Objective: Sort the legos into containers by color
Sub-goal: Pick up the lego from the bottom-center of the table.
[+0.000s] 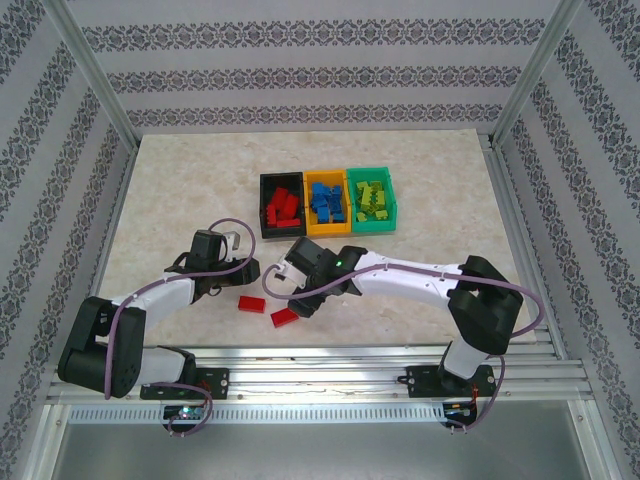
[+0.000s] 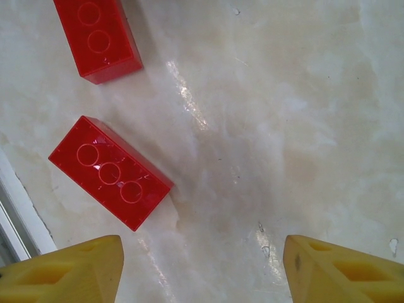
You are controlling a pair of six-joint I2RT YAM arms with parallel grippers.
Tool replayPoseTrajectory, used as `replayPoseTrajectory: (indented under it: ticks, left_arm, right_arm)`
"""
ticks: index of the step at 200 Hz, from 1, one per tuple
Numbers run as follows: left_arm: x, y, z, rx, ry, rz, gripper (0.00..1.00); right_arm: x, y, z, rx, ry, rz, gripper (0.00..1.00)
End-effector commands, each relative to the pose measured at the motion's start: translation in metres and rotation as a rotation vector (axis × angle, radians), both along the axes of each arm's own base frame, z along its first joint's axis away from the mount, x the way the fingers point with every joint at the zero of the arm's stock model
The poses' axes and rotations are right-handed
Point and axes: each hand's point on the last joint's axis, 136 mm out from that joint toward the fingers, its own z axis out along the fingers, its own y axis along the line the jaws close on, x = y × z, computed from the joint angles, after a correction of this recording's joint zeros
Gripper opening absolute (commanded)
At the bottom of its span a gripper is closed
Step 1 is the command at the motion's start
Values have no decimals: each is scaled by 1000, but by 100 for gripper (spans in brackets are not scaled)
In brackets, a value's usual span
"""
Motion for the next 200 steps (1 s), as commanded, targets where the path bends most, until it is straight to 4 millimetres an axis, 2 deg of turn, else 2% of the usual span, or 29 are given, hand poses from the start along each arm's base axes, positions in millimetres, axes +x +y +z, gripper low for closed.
replayPoseTrajectory:
  ticks: [1,65,119,180,200]
  left_arm:
    - [7,4,5,1,-19,20,60]
    - [6,7,4,-15,-13,32,60]
    - [6,8,4,-25,-11,36,60]
    - [6,7,4,-30,-10,33,60]
    - [6,7,4,-32,-10,31,60]
  right_arm:
    - [-1,9,-1,-30,-14,83,70]
    - [-25,39,-18,-14,63,242,77]
    - [-38,52,-31,1,152,278,81]
    - [-30,55,-54,-36,156,266,81]
    - [-28,58,-60,-37,171,261,78]
